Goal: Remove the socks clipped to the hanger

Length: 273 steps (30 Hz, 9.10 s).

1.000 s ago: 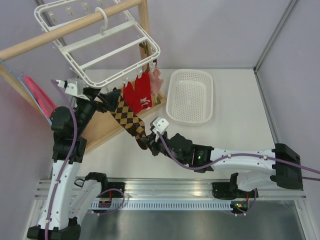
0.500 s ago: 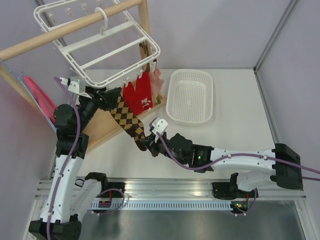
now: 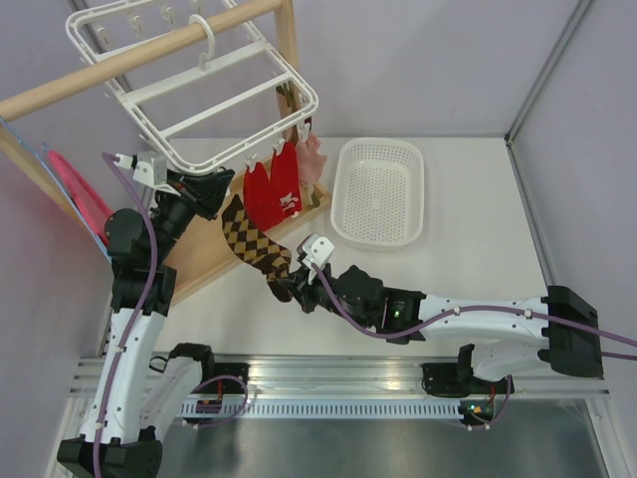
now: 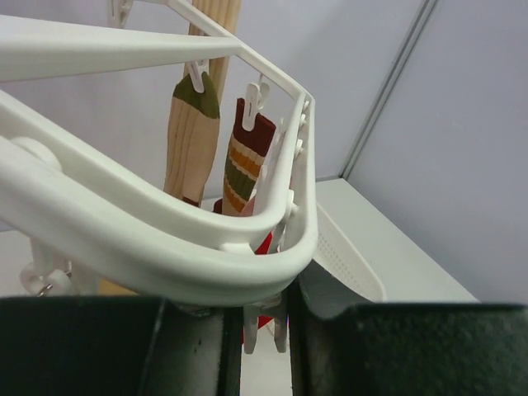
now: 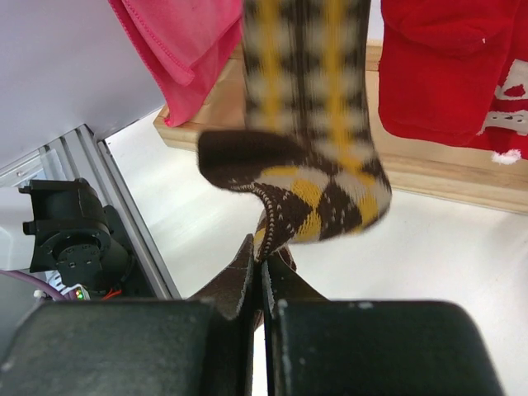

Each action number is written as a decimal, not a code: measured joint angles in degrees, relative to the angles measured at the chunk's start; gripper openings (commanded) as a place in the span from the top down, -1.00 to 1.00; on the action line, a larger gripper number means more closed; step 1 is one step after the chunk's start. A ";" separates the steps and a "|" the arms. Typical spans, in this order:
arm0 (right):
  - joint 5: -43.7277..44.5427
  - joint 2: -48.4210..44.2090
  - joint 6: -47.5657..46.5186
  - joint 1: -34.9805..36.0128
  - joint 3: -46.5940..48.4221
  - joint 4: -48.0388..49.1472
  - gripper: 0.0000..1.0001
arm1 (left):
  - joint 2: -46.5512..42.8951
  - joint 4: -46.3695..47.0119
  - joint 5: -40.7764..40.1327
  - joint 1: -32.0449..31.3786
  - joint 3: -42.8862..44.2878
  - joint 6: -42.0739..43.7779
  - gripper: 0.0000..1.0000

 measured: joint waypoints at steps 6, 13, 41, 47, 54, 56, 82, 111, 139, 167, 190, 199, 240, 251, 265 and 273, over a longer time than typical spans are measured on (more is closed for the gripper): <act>-0.15 0.00 0.26 0.00 0.00 0.00 0.98 | 0.07 0.15 1.09 0.20 0.00 -0.11 0.95; 1.18 -0.20 0.55 0.00 -0.24 -0.22 0.98 | -0.20 -0.35 1.31 0.24 0.00 -0.02 -0.21; 0.22 -1.53 -0.04 -32.81 9.88 -17.16 0.98 | -12.98 -18.32 -11.56 0.24 -8.24 4.98 -1.00; -3.67 4.20 -0.07 -38.73 19.50 -19.30 0.98 | -13.97 -18.93 -12.92 0.24 -8.26 5.35 -1.00; -6.12 13.20 0.59 -44.28 23.96 -20.65 0.98 | -14.82 -19.65 -13.62 0.24 -8.46 5.35 -1.00; -6.19 15.06 1.09 -45.31 23.96 -21.51 0.98 | -14.82 -19.69 -13.60 0.24 -8.46 5.35 -1.00; -8.66 16.26 3.19 -51.41 18.82 -25.27 -0.96 | -14.19 -20.90 -12.61 0.13 -8.63 5.35 -1.00; -19.91 0.68 8.59 -51.93 0.33 -16.31 -0.96 | -1.75 -15.30 -14.08 -8.26 -11.85 0.33 -1.00; -20.94 -2.89 10.73 -44.41 -5.68 -11.04 -0.92 | 8.02 1.36 -19.34 -14.05 -10.36 -0.24 0.70; -7.41 1.16 6.69 -15.67 -3.96 7.76 -0.91 | 0.13 -1.57 -16.39 -17.53 -11.72 -4.07 0.95; 2.36 20.26 1.70 -12.13 11.21 12.92 -0.62 | -0.98 -1.57 -13.57 -17.81 -11.72 -6.40 0.95; 8.68 22.18 1.62 -11.91 11.30 12.96 0.98 | -1.57 -1.40 -11.87 -17.81 -11.87 -6.97 0.95; 10.45 17.09 3.67 -9.40 5.44 9.86 0.98 | 0.70 -6.82 -25.07 -24.79 -2.12 2.71 -0.99; 10.40 17.09 4.07 -9.27 5.40 9.86 0.98 | 2.03 -9.07 -38.99 -30.01 -0.87 6.47 -0.99; 9.73 17.09 4.72 -8.98 5.11 9.46 0.98 | -2.80 -9.29 -53.22 -40.44 -3.39 9.97 -0.99; 9.49 17.09 4.98 -8.96 4.70 9.35 0.98 | 3.06 -9.35 -57.75 -43.21 0.24 12.48 -1.00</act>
